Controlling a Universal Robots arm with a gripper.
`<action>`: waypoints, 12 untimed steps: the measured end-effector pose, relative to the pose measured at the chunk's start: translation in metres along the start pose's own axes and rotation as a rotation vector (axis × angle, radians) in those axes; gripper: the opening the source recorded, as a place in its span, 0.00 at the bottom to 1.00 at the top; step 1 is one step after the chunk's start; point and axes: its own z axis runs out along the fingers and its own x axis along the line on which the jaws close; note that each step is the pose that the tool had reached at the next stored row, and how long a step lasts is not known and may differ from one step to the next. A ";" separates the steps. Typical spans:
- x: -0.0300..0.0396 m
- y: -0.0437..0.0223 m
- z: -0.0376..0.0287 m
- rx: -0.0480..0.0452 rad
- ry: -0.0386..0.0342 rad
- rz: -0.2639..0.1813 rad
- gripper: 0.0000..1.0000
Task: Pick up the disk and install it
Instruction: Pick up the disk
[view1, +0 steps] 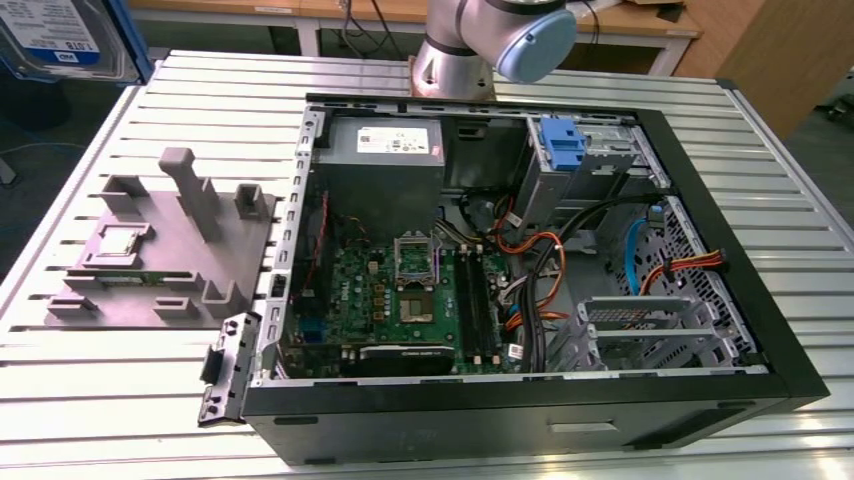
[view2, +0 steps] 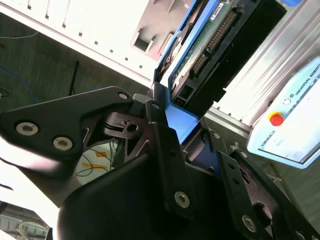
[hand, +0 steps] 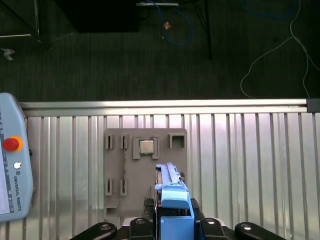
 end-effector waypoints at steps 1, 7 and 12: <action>0.0000 -0.0004 0.0000 0.0000 0.0000 0.000 0.36; -0.0001 -0.0028 -0.0001 0.0000 0.0000 0.000 0.36; -0.0002 -0.0051 -0.0002 0.0000 0.0000 0.000 0.36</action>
